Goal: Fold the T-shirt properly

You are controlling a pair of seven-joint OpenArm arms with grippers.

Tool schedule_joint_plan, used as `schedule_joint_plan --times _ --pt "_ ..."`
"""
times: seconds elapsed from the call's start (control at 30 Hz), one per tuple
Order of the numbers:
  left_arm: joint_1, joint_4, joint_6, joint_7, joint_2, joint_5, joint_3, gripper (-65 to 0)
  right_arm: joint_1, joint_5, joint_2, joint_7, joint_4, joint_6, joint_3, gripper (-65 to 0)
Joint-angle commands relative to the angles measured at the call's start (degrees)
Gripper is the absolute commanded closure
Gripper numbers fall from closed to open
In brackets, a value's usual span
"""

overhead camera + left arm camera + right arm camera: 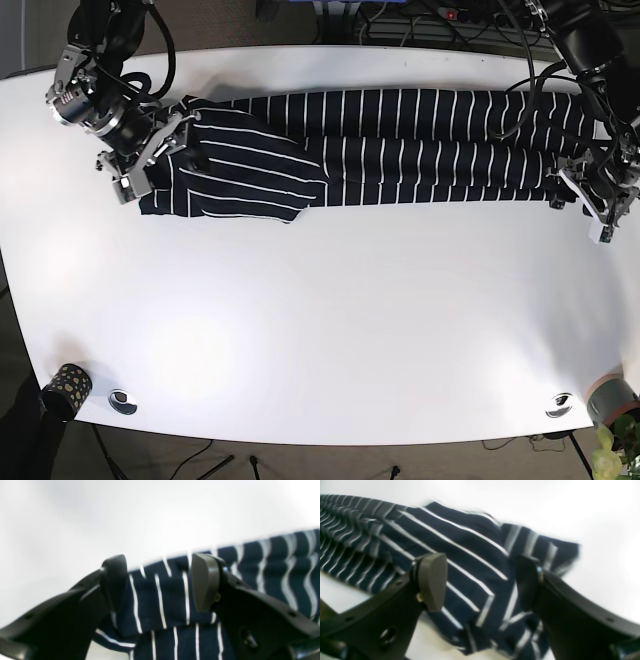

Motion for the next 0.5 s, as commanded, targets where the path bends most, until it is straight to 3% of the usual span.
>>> schedule_joint_plan --times 0.0,0.1,0.33,0.47 --pt "0.4 4.5 0.0 -0.7 -1.1 -2.3 -0.3 -37.8 0.2 0.5 0.7 0.9 0.9 0.14 -3.9 -40.1" --pt "3.1 7.5 0.0 -0.7 -1.1 -2.7 -0.1 -37.8 0.1 -1.3 0.4 0.9 0.2 0.14 -8.2 -40.1" --pt "11.6 8.7 0.0 -0.7 -1.0 -2.6 1.9 -37.8 0.7 -17.4 -3.0 1.4 -3.1 0.14 -11.2 -40.0" --pt "12.6 3.6 0.0 -0.9 -1.0 -2.7 1.9 -37.8 0.8 -25.0 -4.2 6.9 -7.0 0.14 -11.7 -40.0"
